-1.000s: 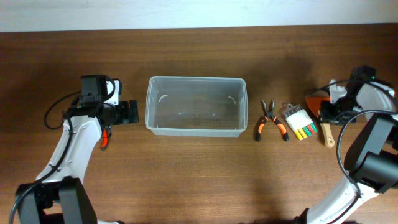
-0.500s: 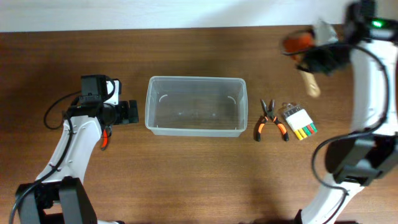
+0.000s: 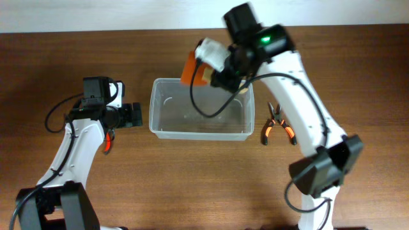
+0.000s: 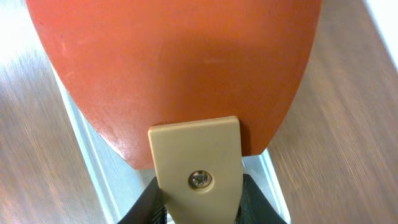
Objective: Pack container
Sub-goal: 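Carry the scraper with the right gripper and drop it into the container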
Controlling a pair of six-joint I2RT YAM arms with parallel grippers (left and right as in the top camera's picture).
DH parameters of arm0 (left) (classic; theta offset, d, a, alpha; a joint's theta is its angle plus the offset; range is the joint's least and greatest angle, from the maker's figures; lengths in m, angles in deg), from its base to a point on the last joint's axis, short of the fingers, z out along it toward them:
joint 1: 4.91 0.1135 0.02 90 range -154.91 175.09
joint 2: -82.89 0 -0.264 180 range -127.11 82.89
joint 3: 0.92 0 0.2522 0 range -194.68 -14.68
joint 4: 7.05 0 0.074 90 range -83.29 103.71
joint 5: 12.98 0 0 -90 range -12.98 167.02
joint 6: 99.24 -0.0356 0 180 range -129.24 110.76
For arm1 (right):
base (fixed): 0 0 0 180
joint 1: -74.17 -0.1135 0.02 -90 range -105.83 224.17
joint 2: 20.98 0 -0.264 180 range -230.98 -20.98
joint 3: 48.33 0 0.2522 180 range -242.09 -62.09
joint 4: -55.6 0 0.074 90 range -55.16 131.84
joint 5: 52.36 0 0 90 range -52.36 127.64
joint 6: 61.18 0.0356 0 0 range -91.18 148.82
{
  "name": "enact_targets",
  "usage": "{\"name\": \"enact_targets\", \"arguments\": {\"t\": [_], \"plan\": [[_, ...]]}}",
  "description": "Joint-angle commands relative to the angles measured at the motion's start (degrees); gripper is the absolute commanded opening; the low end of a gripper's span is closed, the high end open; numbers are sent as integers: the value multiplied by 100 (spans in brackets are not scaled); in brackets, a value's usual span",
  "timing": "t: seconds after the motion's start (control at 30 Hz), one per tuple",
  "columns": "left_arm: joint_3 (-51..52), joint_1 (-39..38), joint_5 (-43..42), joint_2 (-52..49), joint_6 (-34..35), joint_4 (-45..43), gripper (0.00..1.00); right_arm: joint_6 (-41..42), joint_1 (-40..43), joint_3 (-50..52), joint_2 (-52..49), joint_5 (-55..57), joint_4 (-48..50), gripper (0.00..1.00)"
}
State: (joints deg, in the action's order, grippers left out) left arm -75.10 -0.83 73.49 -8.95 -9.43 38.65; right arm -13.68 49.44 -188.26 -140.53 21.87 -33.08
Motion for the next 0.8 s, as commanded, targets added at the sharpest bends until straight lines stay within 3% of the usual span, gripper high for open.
{"name": "enact_targets", "arguments": {"t": [0.0, 0.23, 0.33, 0.43, 0.47, 0.5, 0.67, 0.77], "plan": [[-114, 9, 35, -37, -70, -17, 99, -1073, -61, 201, -551, 188, 17, 4], [-114, 9, 37, -37, -70, -17, 99, -1130, -26, 212, -1333, 190, 131, 4], [-114, 9, 35, -37, -70, -15, 99, -1126, -28, 212, -1502, 188, 367, 12], [-114, 9, 35, -37, -70, -17, 99, -1099, -28, 186, -1467, 190, 450, 31], [-114, 9, 35, -37, -70, -15, 99, -1003, -26, 140, -1440, 214, 446, 52], [-114, 9, 37, -37, -70, -17, 99, -817, -26, 85, -1394, 273, 442, 82], [-114, 9, 35, -37, -70, -15, 99, -345, -22, -509, -1012, 595, -87, 99], [-114, 9, 35, -37, -70, -15, 99, -348, 17, -1008, -752, 769, -619, 98]]}}
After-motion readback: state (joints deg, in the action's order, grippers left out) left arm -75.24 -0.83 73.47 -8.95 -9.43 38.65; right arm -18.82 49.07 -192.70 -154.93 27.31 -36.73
